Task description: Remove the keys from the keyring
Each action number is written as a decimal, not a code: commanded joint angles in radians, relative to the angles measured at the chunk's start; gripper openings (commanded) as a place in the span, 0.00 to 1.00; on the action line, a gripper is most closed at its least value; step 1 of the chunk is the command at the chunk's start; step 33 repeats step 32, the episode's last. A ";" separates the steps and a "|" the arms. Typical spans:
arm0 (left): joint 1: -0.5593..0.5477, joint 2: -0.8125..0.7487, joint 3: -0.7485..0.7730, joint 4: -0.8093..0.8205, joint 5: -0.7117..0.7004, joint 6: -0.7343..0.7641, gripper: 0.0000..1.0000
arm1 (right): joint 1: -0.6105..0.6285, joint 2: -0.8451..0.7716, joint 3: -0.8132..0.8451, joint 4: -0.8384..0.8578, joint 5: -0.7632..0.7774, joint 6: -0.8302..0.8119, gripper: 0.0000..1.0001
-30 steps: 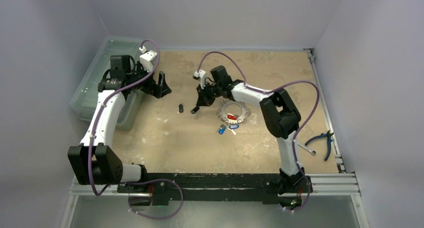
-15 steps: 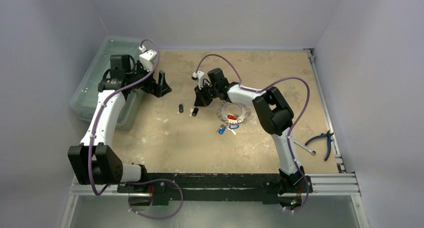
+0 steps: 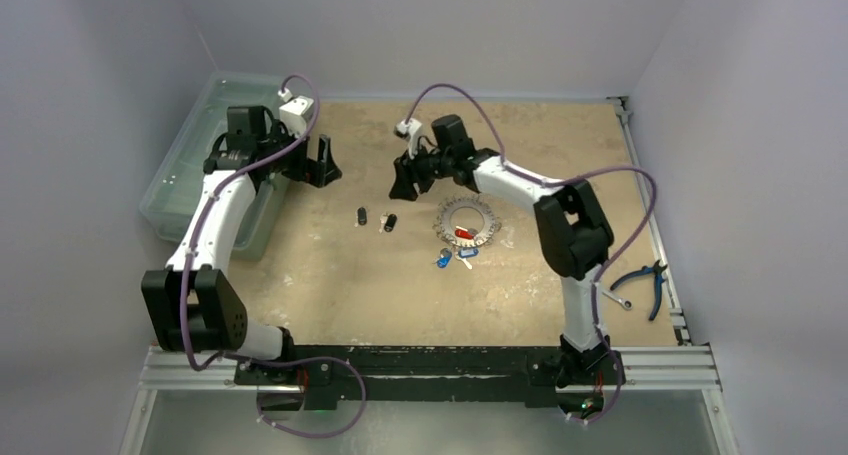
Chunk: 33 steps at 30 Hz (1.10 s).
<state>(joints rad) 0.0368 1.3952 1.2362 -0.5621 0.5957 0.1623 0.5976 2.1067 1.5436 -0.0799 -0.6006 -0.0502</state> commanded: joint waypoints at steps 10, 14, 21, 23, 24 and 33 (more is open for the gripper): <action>-0.184 0.113 0.072 0.224 -0.438 -0.007 0.99 | -0.374 -0.647 -0.333 -0.008 -0.024 -0.058 0.99; -0.250 0.152 0.042 0.253 -0.470 -0.049 0.99 | -0.394 -0.809 -0.536 0.022 0.183 -0.051 0.99; -0.329 0.196 -0.070 0.345 -0.574 -0.108 0.99 | -0.429 -0.950 -0.782 0.131 0.156 -0.018 0.99; -0.350 0.211 -0.091 0.361 -0.592 -0.121 0.99 | -0.429 -0.956 -0.773 0.138 0.173 -0.019 0.99; -0.358 0.216 -0.098 0.367 -0.613 -0.124 0.99 | -0.429 -0.953 -0.765 0.138 0.184 -0.022 0.99; -0.370 0.211 -0.129 0.380 -0.624 -0.114 0.99 | -0.430 -0.916 -0.761 0.138 0.186 -0.034 0.99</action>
